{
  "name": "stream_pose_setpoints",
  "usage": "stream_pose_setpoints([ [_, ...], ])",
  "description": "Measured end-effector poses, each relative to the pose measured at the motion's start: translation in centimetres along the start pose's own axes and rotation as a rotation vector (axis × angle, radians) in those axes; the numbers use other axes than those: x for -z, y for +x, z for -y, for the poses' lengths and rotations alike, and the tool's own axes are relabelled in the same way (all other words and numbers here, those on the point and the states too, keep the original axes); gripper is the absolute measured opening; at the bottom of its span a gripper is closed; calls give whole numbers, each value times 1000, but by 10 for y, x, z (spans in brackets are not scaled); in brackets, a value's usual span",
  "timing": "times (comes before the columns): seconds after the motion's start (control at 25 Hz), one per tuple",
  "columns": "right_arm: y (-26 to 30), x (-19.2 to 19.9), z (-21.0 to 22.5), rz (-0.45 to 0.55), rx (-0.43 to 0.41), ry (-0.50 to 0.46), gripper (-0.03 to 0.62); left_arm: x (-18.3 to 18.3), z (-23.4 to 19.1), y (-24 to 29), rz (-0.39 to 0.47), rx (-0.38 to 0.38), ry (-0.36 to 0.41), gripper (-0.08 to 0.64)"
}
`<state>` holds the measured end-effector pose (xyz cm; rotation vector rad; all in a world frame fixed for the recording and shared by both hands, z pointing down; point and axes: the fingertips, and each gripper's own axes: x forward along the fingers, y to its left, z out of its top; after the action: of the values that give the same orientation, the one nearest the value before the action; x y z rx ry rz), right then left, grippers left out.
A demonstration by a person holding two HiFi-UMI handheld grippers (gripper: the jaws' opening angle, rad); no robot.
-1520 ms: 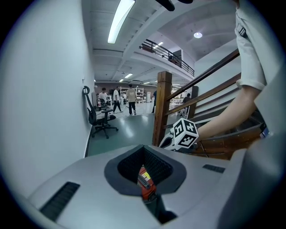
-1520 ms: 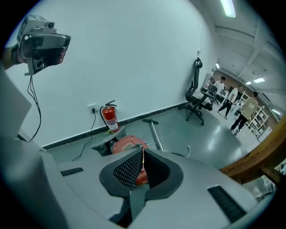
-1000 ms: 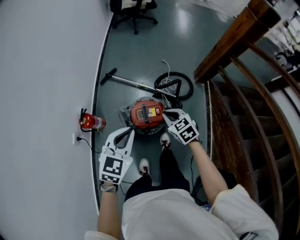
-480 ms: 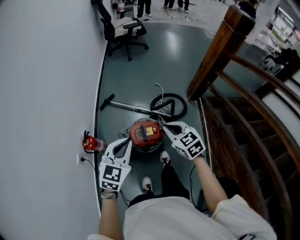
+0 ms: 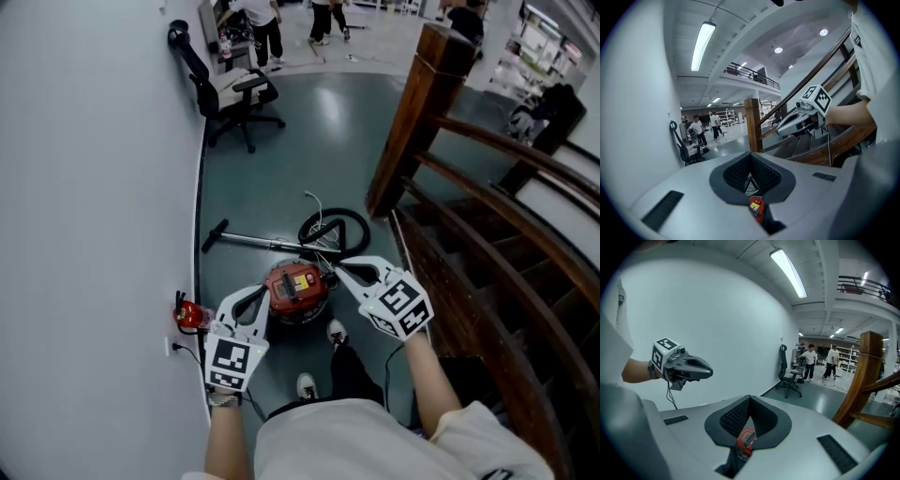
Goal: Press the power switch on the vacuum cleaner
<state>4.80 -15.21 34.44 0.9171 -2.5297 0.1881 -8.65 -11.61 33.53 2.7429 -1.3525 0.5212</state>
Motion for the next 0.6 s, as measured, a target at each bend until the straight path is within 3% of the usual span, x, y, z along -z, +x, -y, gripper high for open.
stream_pose_setpoints([
  [0.6,-76,-64,-27,117,72,-107,28,-74,15,-33,109,22,116,-2],
])
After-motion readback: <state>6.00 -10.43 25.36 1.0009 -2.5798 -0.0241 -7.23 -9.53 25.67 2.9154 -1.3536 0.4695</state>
